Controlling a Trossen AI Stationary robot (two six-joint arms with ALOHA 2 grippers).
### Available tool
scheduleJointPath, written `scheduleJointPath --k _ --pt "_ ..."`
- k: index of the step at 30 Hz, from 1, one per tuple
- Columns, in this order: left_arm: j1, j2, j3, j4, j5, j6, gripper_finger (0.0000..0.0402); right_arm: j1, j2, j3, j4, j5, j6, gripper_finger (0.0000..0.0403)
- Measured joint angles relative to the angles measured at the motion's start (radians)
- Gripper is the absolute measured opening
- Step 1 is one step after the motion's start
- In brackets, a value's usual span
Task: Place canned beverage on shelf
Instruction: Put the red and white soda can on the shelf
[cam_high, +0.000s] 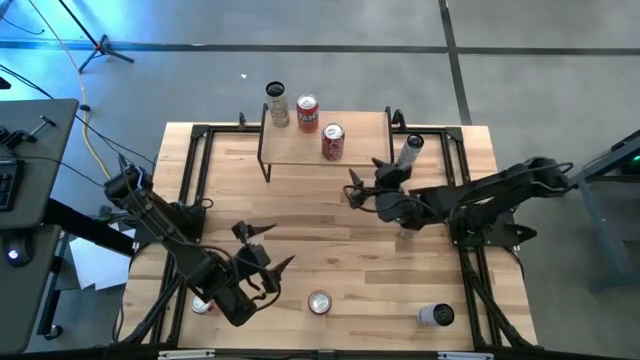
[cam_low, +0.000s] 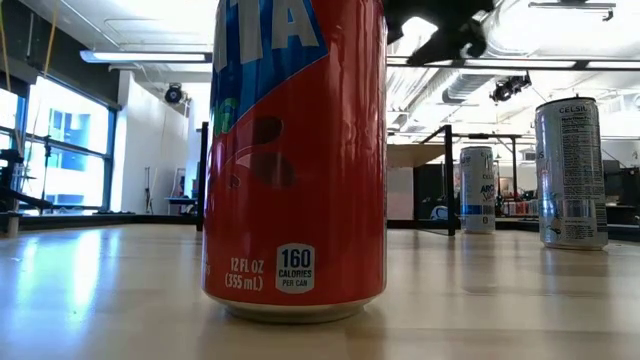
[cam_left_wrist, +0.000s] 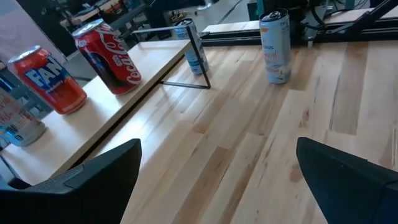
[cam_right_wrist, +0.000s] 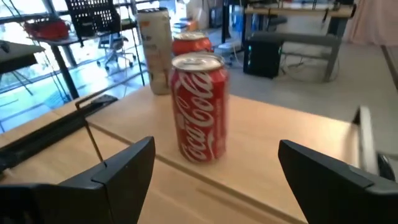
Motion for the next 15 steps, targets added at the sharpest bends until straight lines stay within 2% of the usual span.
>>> scheduleJointPath --k 5,8,15 --pt "-0.015 0.0 0.0 -0.03 -0.028 -0.017 0.04 -0.008 0.046 0.0 0.197 -0.015 -0.139 0.0328" --pt "-0.016 0.0 0.0 -0.036 -0.029 -0.018 0.04 -0.009 0.06 0.0 0.269 -0.016 -0.118 0.0328" --pt "-0.016 -0.001 0.0 -0.042 -0.026 -0.018 0.04 -0.035 0.06 0.0 0.28 -0.081 -0.069 0.0328"
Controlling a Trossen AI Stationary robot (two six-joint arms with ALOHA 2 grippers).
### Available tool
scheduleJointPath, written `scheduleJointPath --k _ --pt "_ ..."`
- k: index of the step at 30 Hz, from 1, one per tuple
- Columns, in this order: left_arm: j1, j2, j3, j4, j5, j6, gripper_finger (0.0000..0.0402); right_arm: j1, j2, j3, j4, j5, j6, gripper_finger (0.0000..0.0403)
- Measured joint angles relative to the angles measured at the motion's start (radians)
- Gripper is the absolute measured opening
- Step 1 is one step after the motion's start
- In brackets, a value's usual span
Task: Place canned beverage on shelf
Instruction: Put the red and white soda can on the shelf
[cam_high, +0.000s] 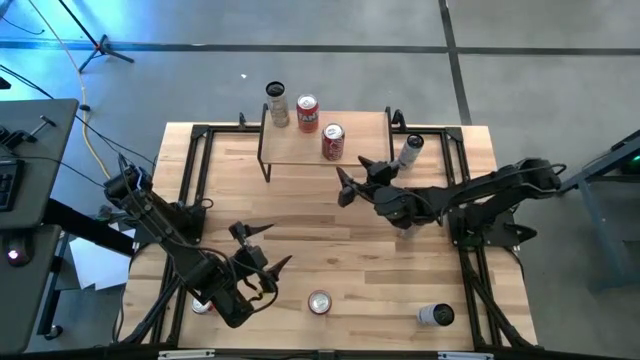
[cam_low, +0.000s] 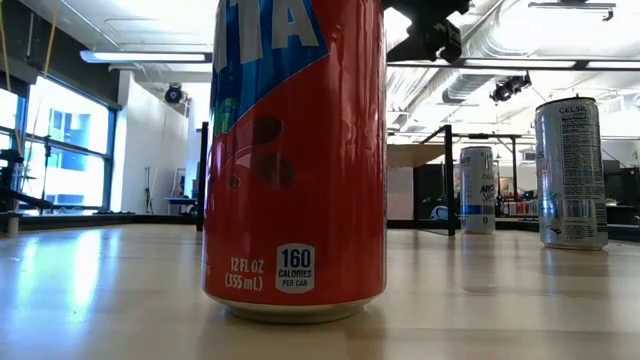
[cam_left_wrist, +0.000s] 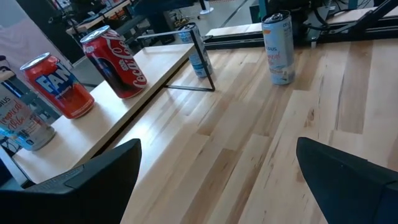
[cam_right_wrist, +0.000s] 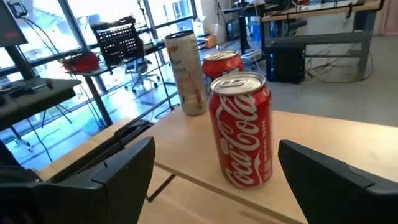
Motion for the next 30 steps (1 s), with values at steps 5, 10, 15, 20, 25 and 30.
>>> scheduleJointPath --k 5,10,15,20,25,30 --pt "0.0 0.0 0.0 0.0 0.0 0.0 0.04 -0.055 0.0 0.0 0.005 -0.115 0.029 0.0328" --pt "0.0 0.0 0.0 -0.007 -0.001 0.0 0.04 -0.112 0.0 0.0 0.006 -0.338 0.046 0.0328" --pt "0.0 0.0 0.0 -0.023 -0.002 0.0 0.04 -0.12 0.0 -0.001 0.006 -0.271 0.044 0.0328" --pt "0.001 0.0 0.0 -0.026 -0.004 0.0 0.04 -0.113 0.005 -0.001 -0.014 -0.211 0.076 0.0328" --pt "0.001 0.0 0.0 -0.026 -0.013 0.001 0.04 -0.111 0.057 -0.001 -0.014 -0.152 0.095 0.0328" --pt "0.001 0.0 0.0 -0.026 -0.013 0.0 0.04 -0.112 0.105 -0.001 0.018 -0.121 0.11 0.0328"
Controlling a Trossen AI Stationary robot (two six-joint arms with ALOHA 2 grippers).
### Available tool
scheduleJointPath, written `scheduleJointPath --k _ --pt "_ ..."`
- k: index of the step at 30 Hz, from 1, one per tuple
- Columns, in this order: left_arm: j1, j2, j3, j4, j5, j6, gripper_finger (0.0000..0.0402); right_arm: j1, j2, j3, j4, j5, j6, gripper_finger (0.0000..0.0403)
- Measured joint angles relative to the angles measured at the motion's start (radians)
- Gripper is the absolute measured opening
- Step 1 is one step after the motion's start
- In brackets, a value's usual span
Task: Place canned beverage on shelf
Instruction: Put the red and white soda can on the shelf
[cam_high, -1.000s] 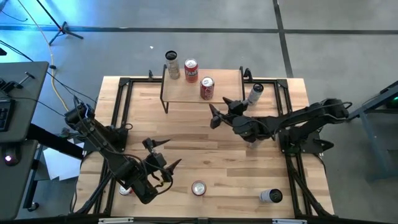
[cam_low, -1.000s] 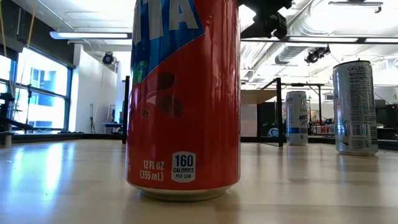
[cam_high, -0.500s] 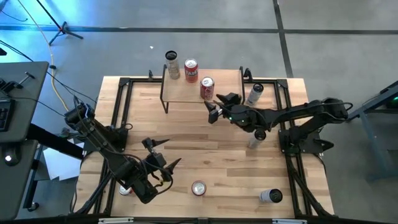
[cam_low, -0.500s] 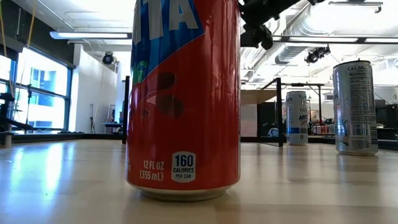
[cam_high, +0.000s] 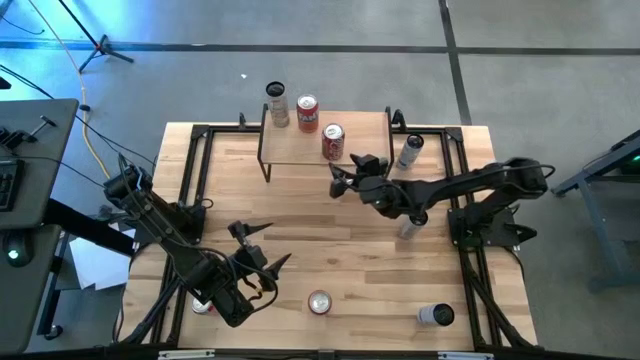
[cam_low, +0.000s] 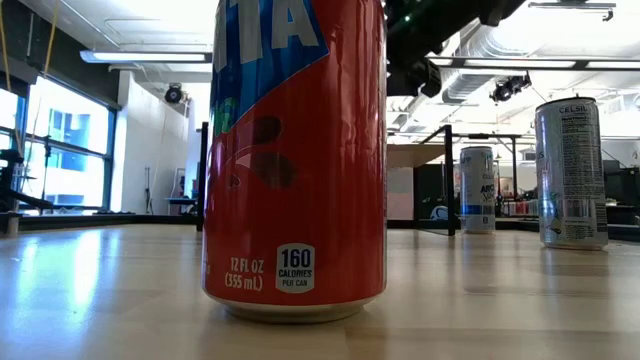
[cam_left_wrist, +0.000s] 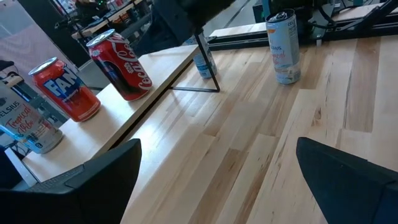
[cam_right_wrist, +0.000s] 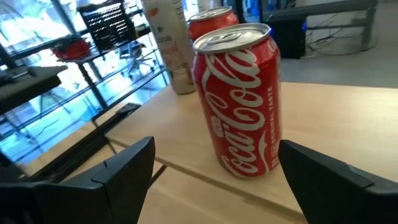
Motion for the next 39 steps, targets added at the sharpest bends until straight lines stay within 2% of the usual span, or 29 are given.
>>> scheduleJointPath --k 10,17,35,39 --pt "0.0 0.0 0.0 -0.003 0.0 0.01 0.04 -0.003 0.048 0.0 0.098 0.039 -0.15 0.0328" --pt "0.0 0.0 0.0 -0.003 0.0 0.01 0.04 -0.037 0.072 0.0 0.133 0.02 -0.282 0.0328" --pt "0.0 0.0 0.0 -0.003 0.001 0.011 0.04 -0.145 0.072 0.0 0.188 -0.134 -0.32 0.0328" --pt "0.0 0.0 0.0 -0.004 0.001 0.012 0.04 -0.175 0.072 0.0 0.205 -0.197 -0.313 0.0328"
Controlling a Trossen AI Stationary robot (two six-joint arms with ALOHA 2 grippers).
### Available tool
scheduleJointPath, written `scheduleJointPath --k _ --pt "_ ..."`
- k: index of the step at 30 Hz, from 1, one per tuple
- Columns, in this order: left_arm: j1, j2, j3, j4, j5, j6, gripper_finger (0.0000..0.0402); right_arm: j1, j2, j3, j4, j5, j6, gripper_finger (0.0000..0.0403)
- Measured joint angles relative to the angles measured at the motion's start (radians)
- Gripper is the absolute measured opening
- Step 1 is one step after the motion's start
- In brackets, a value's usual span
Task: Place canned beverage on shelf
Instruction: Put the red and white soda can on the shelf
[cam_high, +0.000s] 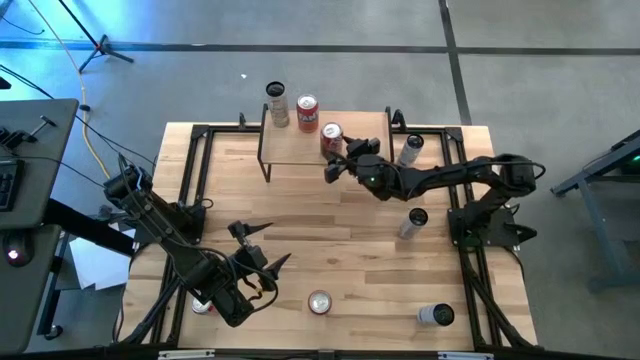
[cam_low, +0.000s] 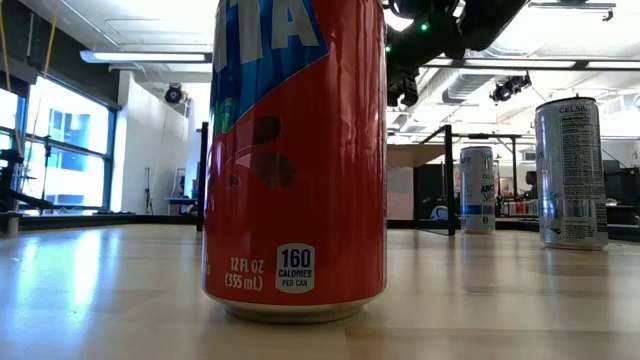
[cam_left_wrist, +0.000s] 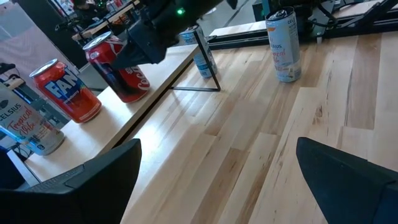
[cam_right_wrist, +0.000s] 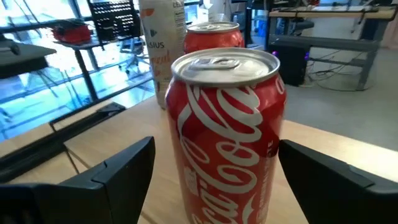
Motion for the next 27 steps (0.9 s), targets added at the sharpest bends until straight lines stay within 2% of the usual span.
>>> scheduleJointPath --k 12,27 --pt "0.0 0.0 0.0 -0.007 -0.012 0.006 0.04 -0.054 0.0 0.0 0.028 -0.202 0.01 0.0328" --pt "0.0 0.0 0.0 -0.006 -0.014 0.007 0.04 -0.059 0.0 0.0 0.039 -0.168 0.003 0.0328"
